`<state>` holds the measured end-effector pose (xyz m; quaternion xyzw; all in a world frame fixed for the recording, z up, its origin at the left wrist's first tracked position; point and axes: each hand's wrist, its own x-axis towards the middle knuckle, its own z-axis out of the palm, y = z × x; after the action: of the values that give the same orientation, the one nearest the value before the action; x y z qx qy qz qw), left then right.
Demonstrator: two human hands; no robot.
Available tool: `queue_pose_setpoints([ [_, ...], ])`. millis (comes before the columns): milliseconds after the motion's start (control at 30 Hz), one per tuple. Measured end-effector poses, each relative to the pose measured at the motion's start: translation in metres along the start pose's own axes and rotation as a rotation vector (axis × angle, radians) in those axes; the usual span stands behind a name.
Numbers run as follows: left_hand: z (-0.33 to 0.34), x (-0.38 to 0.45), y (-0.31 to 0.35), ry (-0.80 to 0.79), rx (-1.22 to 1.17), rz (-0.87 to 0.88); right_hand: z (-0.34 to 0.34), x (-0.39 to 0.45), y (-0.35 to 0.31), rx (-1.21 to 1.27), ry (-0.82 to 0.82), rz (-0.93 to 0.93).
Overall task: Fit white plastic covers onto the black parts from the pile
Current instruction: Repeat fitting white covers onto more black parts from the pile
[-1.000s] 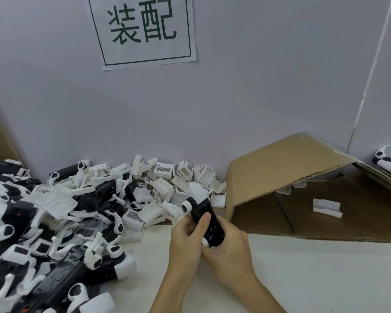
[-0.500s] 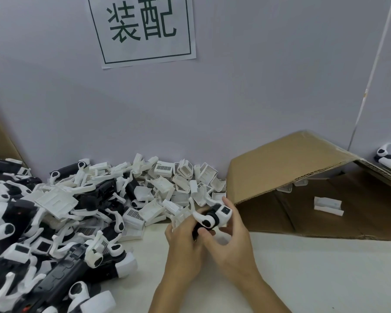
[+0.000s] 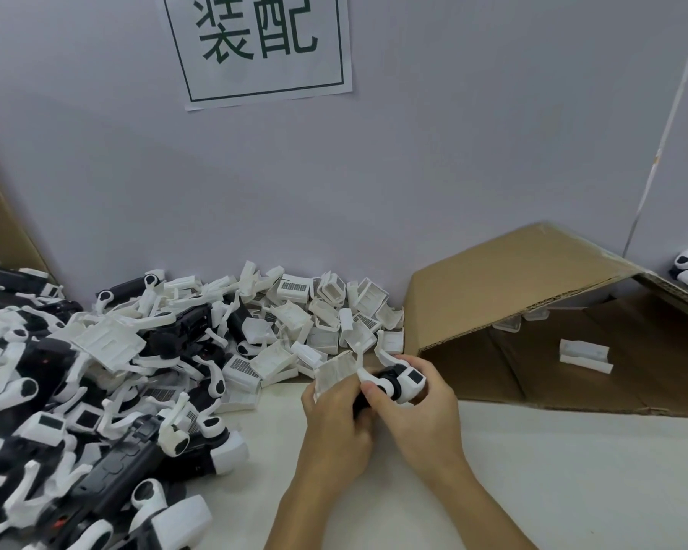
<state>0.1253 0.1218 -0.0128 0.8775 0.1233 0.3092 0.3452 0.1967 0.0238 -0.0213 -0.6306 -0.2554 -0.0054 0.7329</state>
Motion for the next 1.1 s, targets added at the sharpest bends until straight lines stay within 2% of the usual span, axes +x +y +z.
queue_pose_setpoints([
  [300, 0.0006, -0.0001, -0.0006, 0.008, 0.028, 0.025, -0.0006, -0.0007, -0.0014, 0.041, 0.009, 0.004],
  [467, -0.0002, 0.0003, -0.0012, 0.059, 0.076, 0.04, 0.0025, -0.0016, -0.0069, 0.165, -0.061, 0.007],
  [700, -0.0017, 0.0011, 0.0002, 0.086, 0.069, 0.062, -0.0005, -0.0009, -0.0071, 0.192, -0.13, 0.004],
  [933, 0.001, -0.0004, -0.0007, 0.064, 0.077, 0.064, -0.0012, -0.0012, -0.006, 0.142, -0.056, -0.027],
  [1033, 0.002, 0.0003, 0.0017, 0.115, 0.056, 0.057, 0.0002, -0.0019, -0.0059, 0.145, -0.091, 0.007],
  [1100, 0.0015, 0.0016, 0.004, 0.201, -0.057, -0.005, 0.0006, -0.0028, -0.0067, 0.1, -0.139, 0.047],
])
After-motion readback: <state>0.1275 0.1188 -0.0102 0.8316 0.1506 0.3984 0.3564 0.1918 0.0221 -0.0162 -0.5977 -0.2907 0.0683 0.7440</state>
